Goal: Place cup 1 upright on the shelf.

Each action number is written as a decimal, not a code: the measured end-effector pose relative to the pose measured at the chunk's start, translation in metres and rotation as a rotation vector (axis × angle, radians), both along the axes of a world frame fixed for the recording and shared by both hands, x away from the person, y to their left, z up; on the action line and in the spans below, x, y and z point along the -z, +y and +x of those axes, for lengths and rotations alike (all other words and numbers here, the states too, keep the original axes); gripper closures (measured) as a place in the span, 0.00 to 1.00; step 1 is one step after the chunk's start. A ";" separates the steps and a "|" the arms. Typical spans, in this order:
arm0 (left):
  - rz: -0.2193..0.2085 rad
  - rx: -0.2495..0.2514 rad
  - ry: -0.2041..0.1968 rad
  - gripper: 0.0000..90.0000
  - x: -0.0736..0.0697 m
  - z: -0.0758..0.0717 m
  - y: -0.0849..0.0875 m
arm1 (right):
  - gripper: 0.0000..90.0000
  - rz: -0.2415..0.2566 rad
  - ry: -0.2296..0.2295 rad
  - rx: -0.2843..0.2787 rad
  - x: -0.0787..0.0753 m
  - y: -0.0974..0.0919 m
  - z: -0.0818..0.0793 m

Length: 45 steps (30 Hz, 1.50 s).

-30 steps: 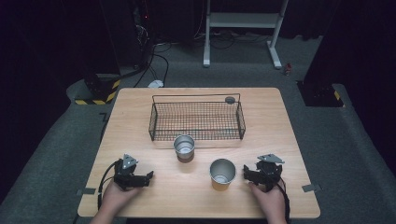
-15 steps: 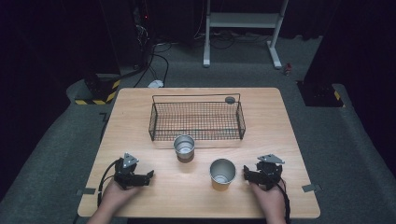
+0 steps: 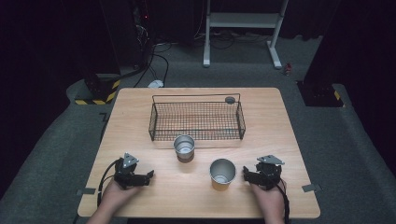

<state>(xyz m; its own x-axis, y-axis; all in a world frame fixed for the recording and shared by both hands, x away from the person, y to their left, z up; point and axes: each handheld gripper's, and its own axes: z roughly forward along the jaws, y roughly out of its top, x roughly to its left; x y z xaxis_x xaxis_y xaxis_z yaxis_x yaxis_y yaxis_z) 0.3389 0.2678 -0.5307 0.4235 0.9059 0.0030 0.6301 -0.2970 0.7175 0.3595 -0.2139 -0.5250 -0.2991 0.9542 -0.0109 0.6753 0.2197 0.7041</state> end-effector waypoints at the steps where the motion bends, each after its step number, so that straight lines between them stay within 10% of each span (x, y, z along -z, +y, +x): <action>1: 0.000 0.000 0.000 0.03 0.000 0.000 0.000 | 0.13 0.002 0.000 -0.001 0.000 0.000 0.000; 17: 0.000 0.000 0.000 0.03 0.000 0.000 0.000 | 0.17 0.025 -0.040 -0.014 -0.002 -0.003 -0.003; 45: -0.002 0.001 0.002 0.03 0.000 0.000 0.000 | 0.10 0.104 -0.241 -0.079 -0.036 -0.010 -0.029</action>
<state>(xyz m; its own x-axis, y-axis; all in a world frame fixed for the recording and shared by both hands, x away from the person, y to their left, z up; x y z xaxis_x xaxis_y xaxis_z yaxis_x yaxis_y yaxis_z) 0.3391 0.2676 -0.5307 0.4243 0.9055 0.0006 0.6309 -0.2961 0.7171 0.3307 -0.2241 -0.4895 -0.3736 0.9276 0.0061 0.4693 0.1833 0.8638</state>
